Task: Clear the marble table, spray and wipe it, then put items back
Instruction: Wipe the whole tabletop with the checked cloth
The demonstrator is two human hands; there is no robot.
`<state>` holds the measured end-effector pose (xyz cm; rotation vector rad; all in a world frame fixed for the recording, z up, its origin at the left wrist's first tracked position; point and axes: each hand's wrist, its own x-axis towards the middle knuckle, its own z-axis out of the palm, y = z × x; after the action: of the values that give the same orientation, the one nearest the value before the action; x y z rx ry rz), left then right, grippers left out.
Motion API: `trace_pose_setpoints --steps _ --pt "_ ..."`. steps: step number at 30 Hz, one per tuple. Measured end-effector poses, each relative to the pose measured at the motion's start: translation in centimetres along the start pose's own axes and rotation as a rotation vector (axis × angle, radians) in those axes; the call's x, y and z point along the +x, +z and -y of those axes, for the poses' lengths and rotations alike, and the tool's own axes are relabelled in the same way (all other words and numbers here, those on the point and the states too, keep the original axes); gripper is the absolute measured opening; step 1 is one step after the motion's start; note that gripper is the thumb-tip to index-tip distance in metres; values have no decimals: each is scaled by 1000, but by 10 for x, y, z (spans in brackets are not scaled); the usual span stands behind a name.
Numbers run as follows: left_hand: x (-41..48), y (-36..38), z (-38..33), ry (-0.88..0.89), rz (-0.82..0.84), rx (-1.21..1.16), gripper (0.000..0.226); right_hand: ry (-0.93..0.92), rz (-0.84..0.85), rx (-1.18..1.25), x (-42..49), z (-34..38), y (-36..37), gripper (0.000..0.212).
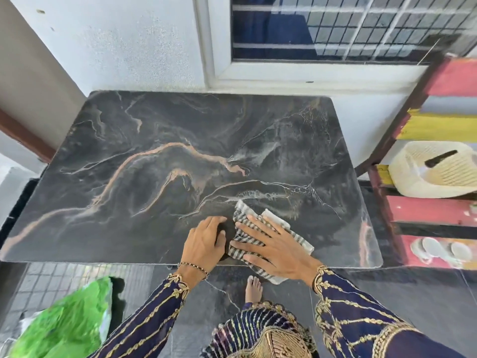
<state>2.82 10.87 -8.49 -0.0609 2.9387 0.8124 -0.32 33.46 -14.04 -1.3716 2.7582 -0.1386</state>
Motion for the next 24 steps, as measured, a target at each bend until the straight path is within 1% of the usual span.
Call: trace_pose_setpoints --steps 4,8,11,13,15,18,21,23,24 --pt "14 5 -12 21 29 -22 34 -60 34 25 -1 -21 -4 48" --pt "26 14 -22 31 44 -45 33 -107 18 53 11 -44 -5 46" --pt "40 19 -27 29 31 -81 36 -96 4 56 26 -69 -4 46" --pt "60 20 -31 28 49 -112 41 -77 -15 51 42 -93 -3 46" --pt "81 21 -34 60 82 -122 54 -54 -31 60 58 -117 -5 46" --pt "126 21 -42 87 109 -78 77 -32 -15 60 83 -156 -8 46" --pt "176 20 -49 58 215 -7 118 -29 -11 39 109 -195 -12 47" --pt "214 18 -54 8 295 114 143 -26 -23 33 127 -220 -14 46" --pt "232 15 -57 -24 320 200 151 -29 -29 31 135 -232 -16 46"
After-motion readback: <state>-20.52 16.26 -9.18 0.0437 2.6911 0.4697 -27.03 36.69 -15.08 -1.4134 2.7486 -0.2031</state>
